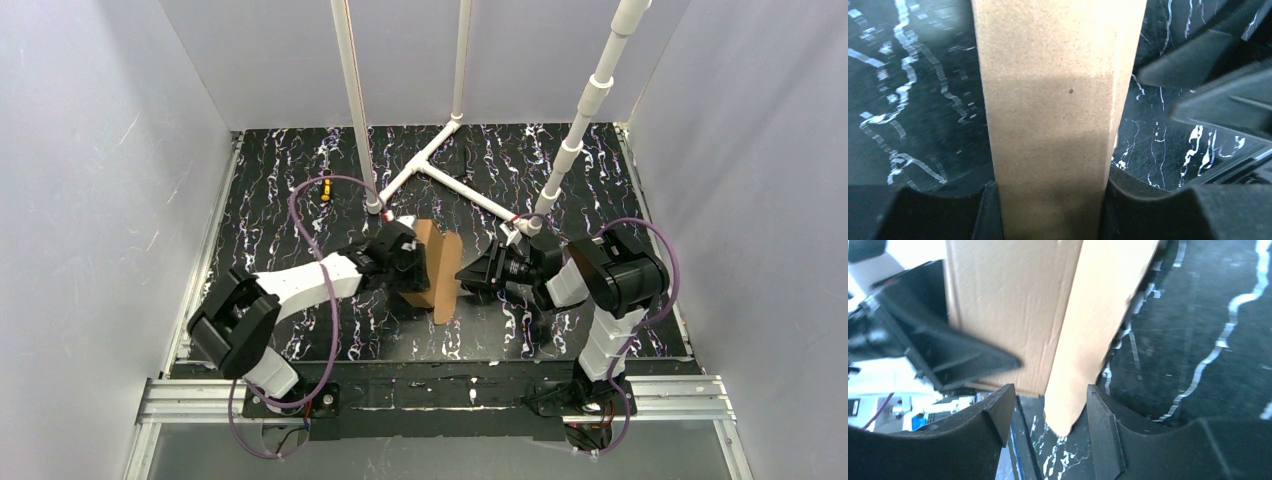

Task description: Fold the paper box

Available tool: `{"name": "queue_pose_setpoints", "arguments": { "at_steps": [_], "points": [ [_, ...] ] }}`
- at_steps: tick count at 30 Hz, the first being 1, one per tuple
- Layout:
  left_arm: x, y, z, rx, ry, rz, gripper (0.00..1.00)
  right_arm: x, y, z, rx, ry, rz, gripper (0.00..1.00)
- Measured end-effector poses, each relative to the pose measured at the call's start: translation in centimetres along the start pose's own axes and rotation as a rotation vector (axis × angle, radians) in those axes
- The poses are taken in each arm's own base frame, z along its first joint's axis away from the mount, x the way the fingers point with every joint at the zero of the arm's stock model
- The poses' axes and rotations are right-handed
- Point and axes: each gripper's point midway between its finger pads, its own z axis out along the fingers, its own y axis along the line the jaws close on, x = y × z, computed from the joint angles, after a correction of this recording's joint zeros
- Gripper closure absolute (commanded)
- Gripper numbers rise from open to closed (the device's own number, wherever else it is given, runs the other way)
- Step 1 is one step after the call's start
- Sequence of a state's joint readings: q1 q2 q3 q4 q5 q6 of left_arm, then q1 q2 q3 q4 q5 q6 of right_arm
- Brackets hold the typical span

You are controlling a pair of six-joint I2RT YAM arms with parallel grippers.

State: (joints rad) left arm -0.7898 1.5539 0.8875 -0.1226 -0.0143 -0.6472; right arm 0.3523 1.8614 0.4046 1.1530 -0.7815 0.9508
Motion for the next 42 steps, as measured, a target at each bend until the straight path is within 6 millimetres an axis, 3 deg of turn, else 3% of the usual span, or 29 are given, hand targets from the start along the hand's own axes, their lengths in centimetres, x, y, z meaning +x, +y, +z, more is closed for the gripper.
{"name": "queue_pose_setpoints", "arguments": {
  "at_steps": [5, 13, 21, 25, 33, 37, 42],
  "points": [
    [-0.7, 2.7, -1.9, 0.062, -0.029, -0.162, 0.84, -0.2, 2.6, -0.5, -0.091, 0.039, -0.101, 0.33],
    [-2.9, 3.2, -7.2, 0.124, -0.126, -0.189, 0.9, -1.7, 6.3, -1.3, -0.182, 0.06, -0.365, 0.35],
    [-4.5, 5.7, -12.1, -0.1, -0.11, -0.019, 0.91, -4.5, 9.3, -1.8, -0.174, 0.112, -0.689, 0.35],
    [-4.9, 6.9, -13.8, -0.263, -0.062, 0.108, 0.91, -4.5, 9.3, -2.4, -0.154, 0.144, -0.774, 0.35],
    [-3.3, 7.1, -12.3, -0.702, 0.11, 0.498, 0.87, -3.8, 7.5, -3.4, -0.103, 0.217, -0.791, 0.35],
    [-3.7, 7.7, -11.2, -0.924, 0.131, 0.59, 0.86, -3.6, 7.1, -3.7, -0.099, 0.228, -0.792, 0.35],
    [-4.2, 6.6, -9.7, -1.047, 0.055, 0.635, 0.81, -3.5, 7.0, -3.8, -0.106, 0.24, -0.79, 0.35]
  ]
}}
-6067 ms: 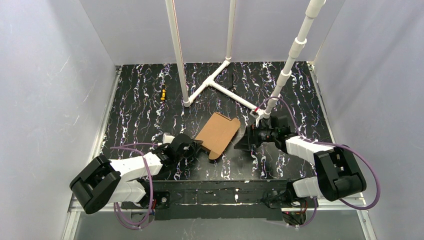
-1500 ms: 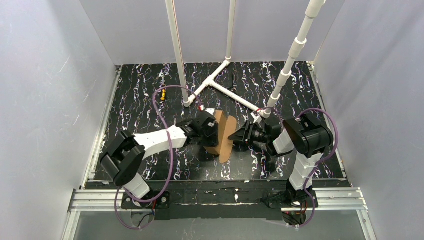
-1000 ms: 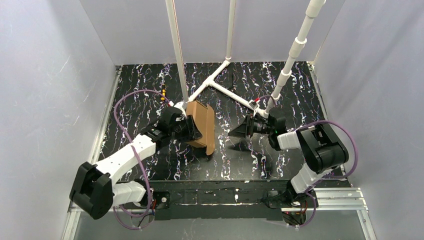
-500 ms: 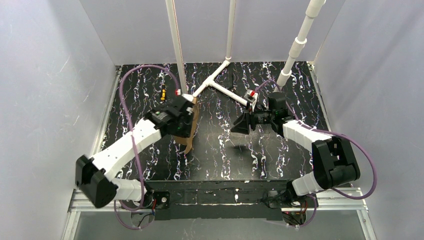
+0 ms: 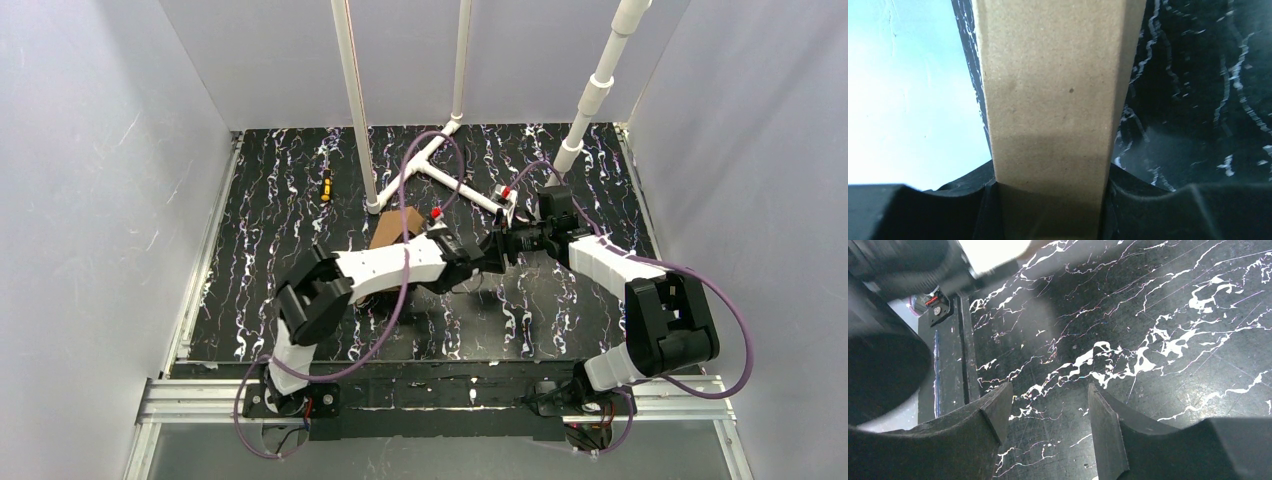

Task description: Fold the paper box

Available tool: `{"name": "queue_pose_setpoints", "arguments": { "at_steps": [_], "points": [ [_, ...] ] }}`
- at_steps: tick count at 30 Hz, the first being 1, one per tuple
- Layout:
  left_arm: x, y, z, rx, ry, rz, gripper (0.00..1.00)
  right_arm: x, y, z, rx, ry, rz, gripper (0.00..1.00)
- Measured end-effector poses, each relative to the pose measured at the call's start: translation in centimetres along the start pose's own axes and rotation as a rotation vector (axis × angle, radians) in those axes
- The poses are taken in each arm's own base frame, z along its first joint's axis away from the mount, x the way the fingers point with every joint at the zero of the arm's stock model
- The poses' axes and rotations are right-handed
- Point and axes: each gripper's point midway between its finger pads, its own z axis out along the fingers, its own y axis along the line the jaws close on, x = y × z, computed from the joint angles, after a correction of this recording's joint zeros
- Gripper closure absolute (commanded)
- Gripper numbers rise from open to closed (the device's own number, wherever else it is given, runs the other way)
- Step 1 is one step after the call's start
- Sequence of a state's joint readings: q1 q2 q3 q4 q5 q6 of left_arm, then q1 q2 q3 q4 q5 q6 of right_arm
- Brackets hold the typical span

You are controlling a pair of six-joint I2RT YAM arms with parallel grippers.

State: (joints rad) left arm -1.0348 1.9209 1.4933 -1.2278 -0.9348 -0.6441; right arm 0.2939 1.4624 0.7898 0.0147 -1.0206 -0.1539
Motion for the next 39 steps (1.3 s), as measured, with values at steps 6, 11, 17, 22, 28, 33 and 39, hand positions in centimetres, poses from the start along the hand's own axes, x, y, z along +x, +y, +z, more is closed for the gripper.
{"name": "queue_pose_setpoints", "arguments": {
  "at_steps": [6, 11, 17, 22, 28, 33, 39],
  "points": [
    [0.2, -4.5, 1.0, -0.063, 0.007, 0.032, 0.62, 0.1, -0.1, -0.2, 0.0, 0.004, -0.001, 0.35],
    [0.7, -6.6, 0.9, -0.016, 0.026, 0.004, 0.42, 0.4, -0.2, -0.3, 0.0, 0.014, 0.002, 0.35],
    [1.7, -9.2, 0.2, 0.173, 0.058, -0.083, 0.09, 0.4, -0.4, -0.5, 0.002, 0.019, -0.002, 0.35],
    [1.1, -10.4, -2.2, 0.378, 0.047, -0.16, 0.02, 0.5, -0.5, -0.7, 0.006, 0.025, -0.012, 0.35],
    [0.0, -10.7, -6.4, 0.667, -0.036, -0.222, 0.02, 0.7, -0.5, -1.2, 0.006, 0.055, -0.043, 0.34],
    [-0.6, -8.2, -10.5, 0.899, -0.176, -0.306, 0.02, 1.2, -0.2, -1.9, -0.003, 0.111, -0.097, 0.34],
    [0.9, -5.0, -10.5, 1.084, -0.289, -0.485, 0.02, 3.3, -0.1, -2.9, 0.002, 0.214, -0.167, 0.32]
  ]
}}
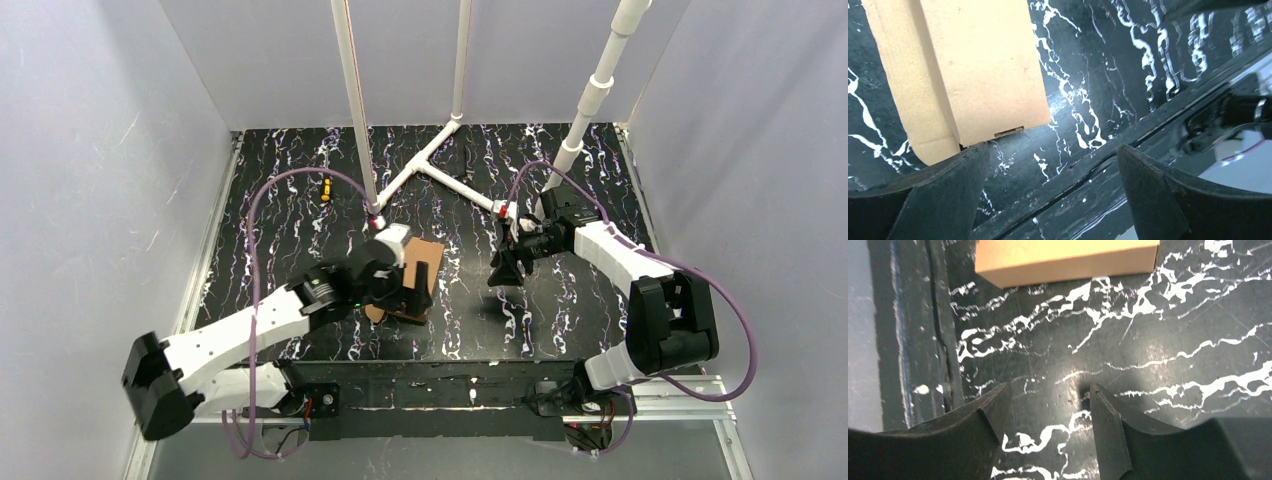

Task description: Fold the paper box

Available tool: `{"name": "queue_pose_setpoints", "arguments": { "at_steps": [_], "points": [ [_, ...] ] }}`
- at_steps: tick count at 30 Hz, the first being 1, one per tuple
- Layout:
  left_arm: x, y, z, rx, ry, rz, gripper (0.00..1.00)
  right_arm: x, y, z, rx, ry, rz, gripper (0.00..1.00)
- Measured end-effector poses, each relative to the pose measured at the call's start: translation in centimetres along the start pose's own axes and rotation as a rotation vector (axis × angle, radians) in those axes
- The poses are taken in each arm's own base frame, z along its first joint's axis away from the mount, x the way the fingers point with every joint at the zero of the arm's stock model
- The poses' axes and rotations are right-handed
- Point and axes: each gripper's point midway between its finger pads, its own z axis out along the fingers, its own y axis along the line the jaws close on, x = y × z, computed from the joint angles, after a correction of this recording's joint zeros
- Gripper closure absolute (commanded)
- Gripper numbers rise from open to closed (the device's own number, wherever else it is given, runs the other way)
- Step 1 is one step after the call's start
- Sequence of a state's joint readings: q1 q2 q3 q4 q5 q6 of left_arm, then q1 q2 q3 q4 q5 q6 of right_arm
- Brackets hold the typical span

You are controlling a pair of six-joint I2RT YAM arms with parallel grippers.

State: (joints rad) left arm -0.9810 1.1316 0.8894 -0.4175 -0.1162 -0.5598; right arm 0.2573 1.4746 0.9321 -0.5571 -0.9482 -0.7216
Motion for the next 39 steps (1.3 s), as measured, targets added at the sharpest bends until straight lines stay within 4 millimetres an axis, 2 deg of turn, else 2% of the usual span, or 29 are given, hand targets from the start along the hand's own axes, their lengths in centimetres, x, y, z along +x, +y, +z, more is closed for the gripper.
{"name": "queue_pose_setpoints", "arguments": {
  "at_steps": [3, 6, 7, 8, 9, 14, 19, 21, 23, 25, 29, 32, 35, 39],
  "points": [
    [0.3, 1.9, -0.3, 0.05, -0.064, -0.093, 0.02, 1.1, 0.0, -0.6, 0.031, 0.06, -0.037, 0.31],
    [0.9, 3.6, -0.8, 0.078, -0.122, -0.161, 0.02, 1.2, 0.0, -1.7, 0.084, 0.104, -0.104, 0.26],
    [0.9, 4.0, -1.0, 0.088, -0.143, -0.179, 0.02, 1.2, -0.1, -2.2, 0.106, 0.119, -0.135, 0.2],
    [0.8, 4.3, -1.2, 0.095, -0.163, -0.194, 0.02, 1.1, -0.1, -2.6, 0.13, 0.133, -0.162, 0.07],
    [0.7, 4.5, -1.3, 0.098, -0.178, -0.203, 0.02, 1.0, -0.1, -3.1, 0.149, 0.142, -0.185, 0.02],
    [-0.6, 6.1, -1.6, 0.093, -0.256, -0.275, 0.03, 0.1, -0.5, -4.8, 0.249, 0.169, -0.276, 0.02],
    [-0.5, 9.1, -0.8, 0.039, -0.302, -0.379, 0.14, 1.4, -0.1, -3.9, 0.164, 0.214, -0.24, 0.03],
    [-0.2, 10.3, -0.4, 0.013, -0.314, -0.424, 0.24, 1.8, 0.1, -3.2, 0.145, 0.237, -0.245, 0.07],
    [0.2, 11.3, 0.1, -0.005, -0.317, -0.463, 0.39, 1.7, 0.5, -2.3, 0.136, 0.255, -0.276, 0.17],
    [0.7, 12.4, 0.6, -0.025, -0.314, -0.502, 0.55, 1.2, 1.2, -0.9, 0.122, 0.277, -0.323, 0.32],
    [1.6, 13.8, 2.0, -0.07, -0.271, -0.544, 0.73, 0.9, 1.2, 2.1, 0.116, 0.328, -0.351, 0.62],
    [2.4, 14.0, 3.1, -0.078, -0.212, -0.548, 0.82, 1.1, -0.5, 4.4, 0.144, 0.373, -0.314, 0.78],
    [2.5, 13.6, 4.6, -0.064, -0.13, -0.549, 0.86, 1.6, -1.9, 6.6, 0.181, 0.412, -0.276, 0.9],
    [2.1, 12.7, 6.2, -0.01, -0.059, -0.547, 0.88, 2.3, -2.3, 9.1, 0.209, 0.436, -0.222, 0.96]
  ]
}}
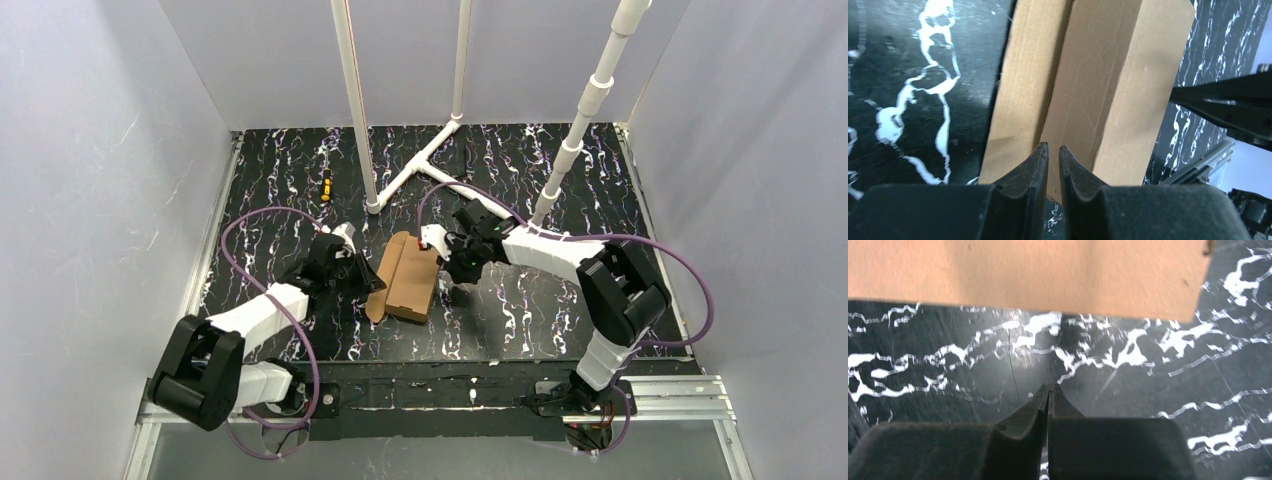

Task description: Fold the paper box

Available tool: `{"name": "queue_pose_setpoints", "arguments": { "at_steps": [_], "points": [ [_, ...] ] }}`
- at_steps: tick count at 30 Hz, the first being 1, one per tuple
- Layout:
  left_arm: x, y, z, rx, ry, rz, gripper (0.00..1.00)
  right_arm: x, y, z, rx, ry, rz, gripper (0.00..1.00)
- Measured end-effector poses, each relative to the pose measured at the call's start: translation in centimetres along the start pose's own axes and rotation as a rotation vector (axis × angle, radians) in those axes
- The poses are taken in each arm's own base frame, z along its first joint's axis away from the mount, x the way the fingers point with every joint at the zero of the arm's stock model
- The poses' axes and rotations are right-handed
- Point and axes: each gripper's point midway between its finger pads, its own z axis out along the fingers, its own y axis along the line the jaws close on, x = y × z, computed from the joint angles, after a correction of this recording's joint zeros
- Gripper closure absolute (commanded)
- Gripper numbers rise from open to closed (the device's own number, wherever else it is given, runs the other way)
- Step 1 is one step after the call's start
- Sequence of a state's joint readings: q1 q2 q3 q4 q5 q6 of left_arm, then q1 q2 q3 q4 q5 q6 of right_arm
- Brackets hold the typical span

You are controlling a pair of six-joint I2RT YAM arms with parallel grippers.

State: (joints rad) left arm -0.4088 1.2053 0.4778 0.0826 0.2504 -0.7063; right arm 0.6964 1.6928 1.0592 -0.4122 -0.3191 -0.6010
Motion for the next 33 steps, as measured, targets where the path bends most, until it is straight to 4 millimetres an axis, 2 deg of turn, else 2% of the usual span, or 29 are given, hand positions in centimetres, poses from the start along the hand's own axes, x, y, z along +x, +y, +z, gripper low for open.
{"name": "queue_pose_setpoints", "arguments": {
  "at_steps": [4, 10, 13, 16, 20, 22, 24, 26, 28, 29, 31, 33],
  "points": [
    [1.3, -1.1, 1.1, 0.043, 0.066, 0.015, 0.88, -1.0, -0.8, 0.8, 0.039, -0.008, 0.063, 0.96],
    [5.5, -4.4, 3.7, 0.082, 0.211, 0.094, 0.88, -3.2, -4.2, 0.3, 0.156, -0.033, 0.104, 0.96],
    [7.1, -6.1, 4.8, 0.097, 0.258, 0.115, 0.88, -3.3, -5.3, 0.2, 0.189, -0.028, 0.12, 0.95],
    [7.4, -7.6, 5.9, 0.105, 0.266, 0.113, 0.87, -2.6, -6.3, 0.0, 0.219, -0.01, 0.139, 0.94],
    [6.3, -8.6, 6.2, 0.111, 0.215, 0.102, 0.84, -0.9, -8.3, -1.4, 0.276, 0.02, 0.181, 0.74],
    [5.6, -8.8, 5.6, 0.113, 0.178, 0.101, 0.82, -0.3, -9.1, -2.9, 0.303, 0.022, 0.191, 0.62],
    [4.9, -8.9, 4.2, 0.128, 0.135, 0.107, 0.73, -0.4, -9.7, -4.7, 0.324, 0.006, 0.179, 0.52],
    [4.1, -9.1, 2.1, 0.151, 0.076, 0.122, 0.54, -1.7, -9.4, -6.7, 0.324, -0.045, 0.136, 0.37],
    [3.3, -9.0, 0.2, 0.164, 0.018, 0.138, 0.37, -3.4, -8.3, -7.9, 0.291, -0.109, 0.08, 0.22],
    [2.7, -8.7, -0.8, 0.163, -0.024, 0.143, 0.32, -4.4, -7.4, -8.3, 0.258, -0.145, 0.049, 0.18],
    [1.3, -7.6, -2.3, 0.155, -0.104, 0.143, 0.27, -6.0, -5.6, -8.4, 0.182, -0.207, 0.0, 0.14],
    [-0.1, -5.9, -3.1, 0.14, -0.173, 0.114, 0.26, -7.0, -4.0, -7.6, 0.097, -0.237, -0.024, 0.1]
  ]
}}
